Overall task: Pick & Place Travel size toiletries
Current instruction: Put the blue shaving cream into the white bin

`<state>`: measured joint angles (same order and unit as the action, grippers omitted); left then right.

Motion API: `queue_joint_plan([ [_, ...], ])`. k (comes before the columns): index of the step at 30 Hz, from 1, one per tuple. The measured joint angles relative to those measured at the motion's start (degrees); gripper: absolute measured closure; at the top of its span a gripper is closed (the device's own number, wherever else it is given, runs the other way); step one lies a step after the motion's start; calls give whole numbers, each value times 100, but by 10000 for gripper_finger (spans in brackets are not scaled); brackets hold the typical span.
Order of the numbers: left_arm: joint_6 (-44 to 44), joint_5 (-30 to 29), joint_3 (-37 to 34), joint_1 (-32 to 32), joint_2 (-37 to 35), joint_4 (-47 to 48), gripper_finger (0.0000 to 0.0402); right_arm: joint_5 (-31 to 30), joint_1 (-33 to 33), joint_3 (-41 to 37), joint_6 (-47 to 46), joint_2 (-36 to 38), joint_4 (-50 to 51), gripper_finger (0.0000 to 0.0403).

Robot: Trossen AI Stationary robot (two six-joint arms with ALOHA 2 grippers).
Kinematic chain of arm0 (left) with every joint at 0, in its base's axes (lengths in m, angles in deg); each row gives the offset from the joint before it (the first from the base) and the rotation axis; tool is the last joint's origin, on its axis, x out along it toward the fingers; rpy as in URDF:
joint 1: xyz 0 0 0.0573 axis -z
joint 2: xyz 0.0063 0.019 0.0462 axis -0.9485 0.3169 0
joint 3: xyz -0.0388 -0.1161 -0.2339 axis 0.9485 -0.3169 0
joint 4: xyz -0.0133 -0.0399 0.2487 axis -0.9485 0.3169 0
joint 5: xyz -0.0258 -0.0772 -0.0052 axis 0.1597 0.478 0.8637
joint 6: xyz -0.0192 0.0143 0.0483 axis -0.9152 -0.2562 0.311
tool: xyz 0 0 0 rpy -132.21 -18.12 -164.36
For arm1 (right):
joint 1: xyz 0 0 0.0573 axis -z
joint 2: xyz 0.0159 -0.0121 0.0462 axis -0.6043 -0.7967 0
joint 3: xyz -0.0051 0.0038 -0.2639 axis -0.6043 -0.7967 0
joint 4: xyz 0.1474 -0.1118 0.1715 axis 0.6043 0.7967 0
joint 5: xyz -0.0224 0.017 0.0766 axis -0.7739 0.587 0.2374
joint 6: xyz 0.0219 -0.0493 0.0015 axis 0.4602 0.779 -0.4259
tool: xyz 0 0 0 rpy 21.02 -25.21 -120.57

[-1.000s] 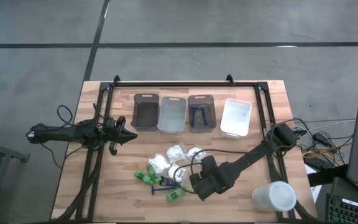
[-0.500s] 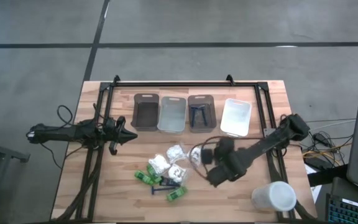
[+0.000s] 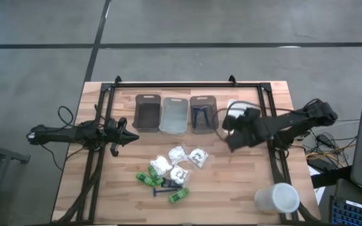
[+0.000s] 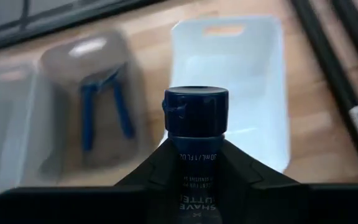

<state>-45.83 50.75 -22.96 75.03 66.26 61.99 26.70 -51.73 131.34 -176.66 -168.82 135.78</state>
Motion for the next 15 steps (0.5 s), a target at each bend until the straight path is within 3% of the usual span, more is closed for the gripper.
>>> queue_joint_plan([
  [8,0,0,0,-1,1,41,383,435,1381,-1084,1598,422,-1531,335],
  [15,0,0,0,0,1,39,383,959,2270,-1799,2362,411,-1984,326],
])
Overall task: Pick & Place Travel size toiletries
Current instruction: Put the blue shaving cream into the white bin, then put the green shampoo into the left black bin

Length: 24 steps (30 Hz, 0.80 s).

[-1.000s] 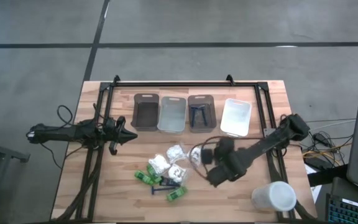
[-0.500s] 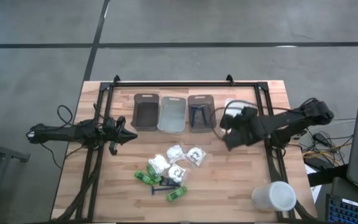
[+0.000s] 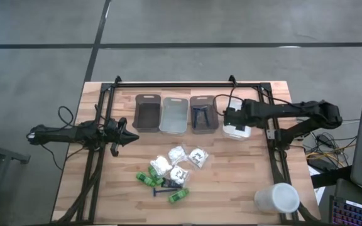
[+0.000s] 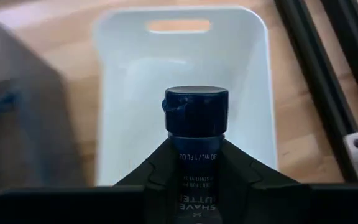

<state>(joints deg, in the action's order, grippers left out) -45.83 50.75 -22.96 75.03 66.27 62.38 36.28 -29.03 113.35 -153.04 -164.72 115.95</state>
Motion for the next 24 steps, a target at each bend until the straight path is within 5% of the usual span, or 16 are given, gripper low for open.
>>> queue_joint_plan([
  [10,0,0,0,-1,0,-4,383,537,392,-681,633,-4,-1112,290],
  [24,0,0,0,-2,0,-4,383,81,150,-255,1208,-4,-1113,188],
])
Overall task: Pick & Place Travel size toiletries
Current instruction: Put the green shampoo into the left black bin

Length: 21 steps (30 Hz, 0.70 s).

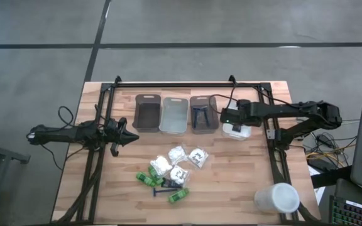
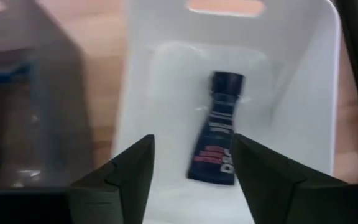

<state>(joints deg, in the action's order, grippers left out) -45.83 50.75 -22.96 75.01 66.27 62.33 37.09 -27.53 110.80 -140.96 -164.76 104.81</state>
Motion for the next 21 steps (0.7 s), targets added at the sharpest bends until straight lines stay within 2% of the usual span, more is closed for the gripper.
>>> queue_joint_plan([
  [7,0,0,0,2,0,4,383,-112,-658,451,1546,0,-851,157],
  [13,0,0,0,1,-1,11,383,-101,-1297,611,1717,-161,-1728,144],
  [16,0,0,0,0,2,17,383,166,-1594,643,2070,-378,-2257,147],
  [21,0,4,0,1,5,20,383,1005,-2071,919,2779,-1015,-3260,164],
])
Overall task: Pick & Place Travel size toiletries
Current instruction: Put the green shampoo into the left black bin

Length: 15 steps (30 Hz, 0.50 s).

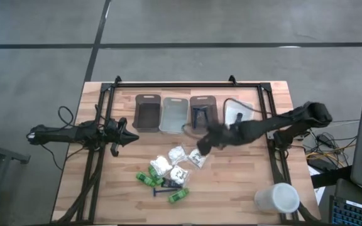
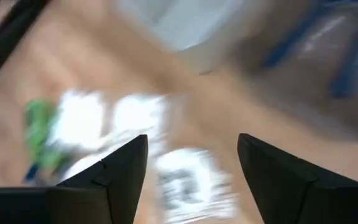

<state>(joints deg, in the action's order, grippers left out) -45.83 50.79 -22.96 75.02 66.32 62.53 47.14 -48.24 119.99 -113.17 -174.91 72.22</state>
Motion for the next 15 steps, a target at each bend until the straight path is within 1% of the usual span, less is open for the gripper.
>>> queue_joint_plan([
  [3,0,-4,0,-1,23,-2,383,344,-298,426,302,-525,-47,173],
  [7,0,-4,0,-1,53,-1,383,409,-597,1160,609,-1198,129,181],
  [10,0,-4,0,1,80,0,383,530,-684,1746,929,-1671,149,183],
  [13,0,-4,0,0,80,1,383,981,-718,2293,1248,-2129,157,182],
  [15,0,-4,0,-1,80,0,383,1461,-720,2585,1340,-2404,180,180],
])
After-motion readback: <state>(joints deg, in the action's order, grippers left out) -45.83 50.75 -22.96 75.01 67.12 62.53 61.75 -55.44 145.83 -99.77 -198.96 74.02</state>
